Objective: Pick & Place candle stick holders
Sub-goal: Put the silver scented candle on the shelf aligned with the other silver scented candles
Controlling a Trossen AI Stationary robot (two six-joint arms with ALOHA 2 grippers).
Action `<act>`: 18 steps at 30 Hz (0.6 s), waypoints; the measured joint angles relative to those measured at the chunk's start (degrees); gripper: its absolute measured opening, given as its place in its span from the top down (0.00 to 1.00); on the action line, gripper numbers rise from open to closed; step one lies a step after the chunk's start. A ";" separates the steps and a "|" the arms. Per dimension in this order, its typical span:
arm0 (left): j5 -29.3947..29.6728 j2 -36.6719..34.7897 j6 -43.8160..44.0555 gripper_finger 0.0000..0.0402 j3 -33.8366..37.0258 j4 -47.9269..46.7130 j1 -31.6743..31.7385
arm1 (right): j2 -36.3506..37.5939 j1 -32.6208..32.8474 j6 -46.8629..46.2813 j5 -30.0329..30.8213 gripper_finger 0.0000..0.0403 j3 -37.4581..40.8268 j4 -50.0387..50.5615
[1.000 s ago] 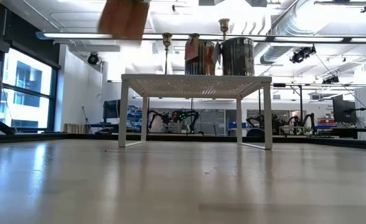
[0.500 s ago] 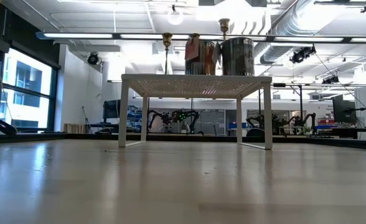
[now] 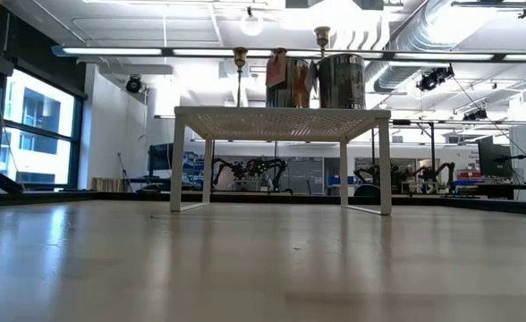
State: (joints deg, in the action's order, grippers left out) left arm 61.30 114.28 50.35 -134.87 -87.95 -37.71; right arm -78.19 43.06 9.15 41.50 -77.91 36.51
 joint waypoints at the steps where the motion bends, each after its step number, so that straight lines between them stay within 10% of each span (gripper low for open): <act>1: -1.36 0.00 0.09 0.12 0.00 0.01 0.85 | 0.00 -0.05 0.00 0.04 0.10 0.00 0.00; 18: -14.27 -0.31 -13.81 0.12 0.00 -2.07 8.20 | 0.02 0.08 0.08 0.58 0.10 0.00 -1.25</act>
State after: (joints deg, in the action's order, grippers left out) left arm 47.03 113.97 36.54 -134.87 -90.02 -29.52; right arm -78.17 43.13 9.23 42.09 -77.91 35.27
